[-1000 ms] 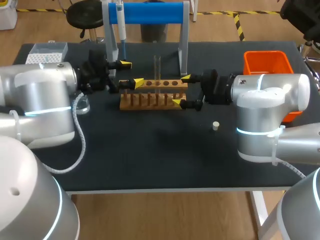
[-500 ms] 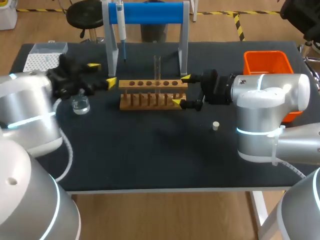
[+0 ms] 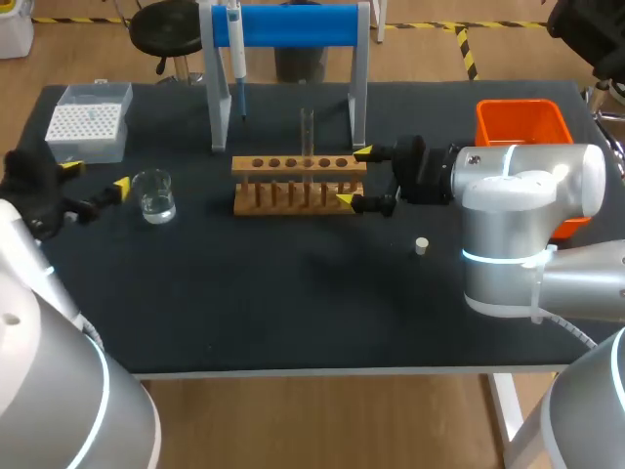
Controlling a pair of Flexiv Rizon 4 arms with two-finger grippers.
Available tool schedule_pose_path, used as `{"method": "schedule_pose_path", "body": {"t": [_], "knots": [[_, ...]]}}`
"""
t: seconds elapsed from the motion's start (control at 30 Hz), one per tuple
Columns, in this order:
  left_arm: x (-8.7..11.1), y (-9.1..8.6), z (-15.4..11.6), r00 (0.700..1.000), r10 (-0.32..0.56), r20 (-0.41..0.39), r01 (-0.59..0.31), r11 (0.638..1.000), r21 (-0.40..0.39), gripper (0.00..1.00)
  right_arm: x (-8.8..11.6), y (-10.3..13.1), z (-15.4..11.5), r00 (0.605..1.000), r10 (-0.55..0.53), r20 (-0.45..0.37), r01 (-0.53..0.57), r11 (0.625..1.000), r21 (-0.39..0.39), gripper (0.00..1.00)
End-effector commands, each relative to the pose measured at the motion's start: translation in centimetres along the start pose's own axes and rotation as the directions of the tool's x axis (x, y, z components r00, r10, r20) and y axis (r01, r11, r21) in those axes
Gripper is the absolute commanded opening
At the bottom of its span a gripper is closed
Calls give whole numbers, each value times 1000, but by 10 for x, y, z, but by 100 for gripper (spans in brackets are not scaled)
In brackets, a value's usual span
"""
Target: Invert the test tube, pick up the pipette, mount the tip to pipette, aspirate from beaker and dispense into the tube, eject the tip, return the pipette, and cap with the stopper.
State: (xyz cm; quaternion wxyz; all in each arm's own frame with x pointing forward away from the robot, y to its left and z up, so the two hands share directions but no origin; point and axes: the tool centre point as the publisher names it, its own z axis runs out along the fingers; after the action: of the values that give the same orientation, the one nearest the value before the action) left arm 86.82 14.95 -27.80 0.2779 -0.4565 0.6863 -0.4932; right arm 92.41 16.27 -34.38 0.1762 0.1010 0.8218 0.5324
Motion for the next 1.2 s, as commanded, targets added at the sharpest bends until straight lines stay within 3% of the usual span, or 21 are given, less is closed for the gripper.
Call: {"method": "schedule_pose_path", "body": {"t": [0.03, 0.4, 0.73, 1.2], "knots": [[-7, 1, -10, 935, -36, 353, 26, 999, 33, 100, 1, 0, -1, 1000, 0, 3, 0, 1000, 1, 100], [-41, -1, 9, 889, -63, 454, 72, 997, -4, 100, 1, 0, -1, 1000, 0, 3, 0, 1000, 1, 100], [-53, -7, 21, 900, -82, 428, 104, 994, -28, 100, 1, 0, -1, 1000, 0, 3, 0, 1000, 1, 100], [-69, -14, 31, 874, -98, 475, 139, 989, -51, 100, 1, 0, -1, 1000, 0, 3, 0, 1000, 1, 100]]}}
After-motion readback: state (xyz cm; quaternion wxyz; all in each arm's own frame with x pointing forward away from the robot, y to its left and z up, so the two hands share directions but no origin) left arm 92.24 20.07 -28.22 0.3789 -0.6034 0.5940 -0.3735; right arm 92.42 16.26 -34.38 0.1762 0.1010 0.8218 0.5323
